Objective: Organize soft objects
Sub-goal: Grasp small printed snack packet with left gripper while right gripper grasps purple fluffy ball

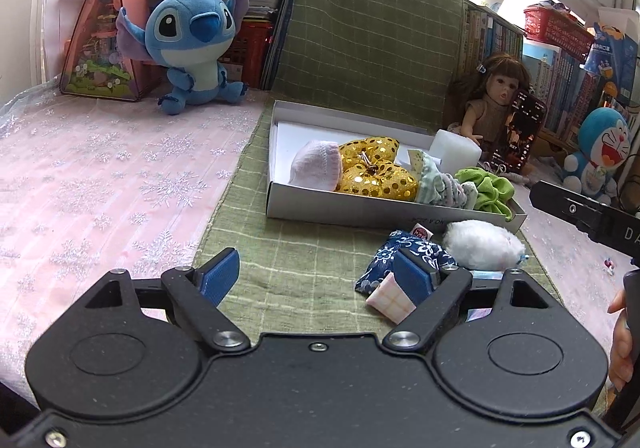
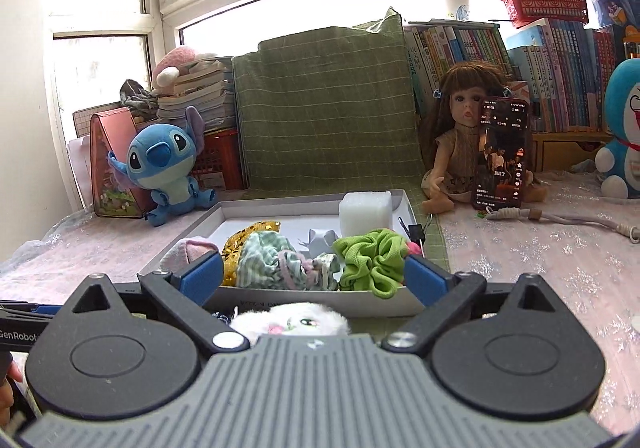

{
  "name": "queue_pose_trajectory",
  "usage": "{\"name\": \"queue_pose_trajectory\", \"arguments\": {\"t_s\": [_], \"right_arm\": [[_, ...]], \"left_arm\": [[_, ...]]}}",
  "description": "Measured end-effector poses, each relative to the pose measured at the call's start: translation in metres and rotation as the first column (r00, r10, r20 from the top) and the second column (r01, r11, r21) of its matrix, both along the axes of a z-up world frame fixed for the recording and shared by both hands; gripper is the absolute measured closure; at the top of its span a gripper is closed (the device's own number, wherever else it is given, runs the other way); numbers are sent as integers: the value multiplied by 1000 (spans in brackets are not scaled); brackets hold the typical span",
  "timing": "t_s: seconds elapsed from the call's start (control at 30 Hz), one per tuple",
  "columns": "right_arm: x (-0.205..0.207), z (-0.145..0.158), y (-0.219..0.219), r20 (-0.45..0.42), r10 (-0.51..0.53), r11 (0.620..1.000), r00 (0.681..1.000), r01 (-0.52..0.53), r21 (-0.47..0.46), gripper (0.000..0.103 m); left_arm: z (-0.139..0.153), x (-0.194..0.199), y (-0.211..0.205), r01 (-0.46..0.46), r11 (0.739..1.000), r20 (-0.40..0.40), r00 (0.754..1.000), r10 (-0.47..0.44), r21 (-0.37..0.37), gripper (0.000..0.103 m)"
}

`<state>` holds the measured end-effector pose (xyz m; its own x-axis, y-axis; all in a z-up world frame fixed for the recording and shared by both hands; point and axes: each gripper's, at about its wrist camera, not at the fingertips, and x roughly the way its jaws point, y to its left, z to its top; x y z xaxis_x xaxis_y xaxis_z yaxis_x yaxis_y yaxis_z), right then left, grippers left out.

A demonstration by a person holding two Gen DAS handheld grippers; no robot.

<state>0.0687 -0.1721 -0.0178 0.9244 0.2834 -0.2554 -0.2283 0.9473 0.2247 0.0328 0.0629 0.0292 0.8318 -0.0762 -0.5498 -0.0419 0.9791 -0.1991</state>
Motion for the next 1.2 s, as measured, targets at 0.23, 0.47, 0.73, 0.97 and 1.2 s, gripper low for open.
{"name": "queue_pose_trajectory", "arguments": {"t_s": [0.23, 0.47, 0.73, 0.97, 1.2], "right_arm": [[-33, -17, 7, 13, -20, 1000, 1000, 20, -19, 1], [-61, -29, 20, 19, -27, 998, 999, 28, -57, 1], [-78, -46, 38, 2, -16, 997, 1000, 16, -77, 0], [-84, -58, 52, -25, 7, 994, 1000, -9, -105, 1], [-88, -64, 61, -26, 12, 989, 1000, -16, -149, 3]], "left_arm": [[-11, -17, 2, -11, 1000, -13, 1000, 11, 25, 19], [-23, -31, -1, -24, 999, -21, 999, 25, 41, 19], [-29, -40, -11, -16, 993, -3, 1000, 16, 116, 23], [-30, -44, -17, 0, 986, 2, 1000, 0, 164, 42], [-30, -44, -17, -5, 984, 4, 1000, 5, 178, 58]]}}
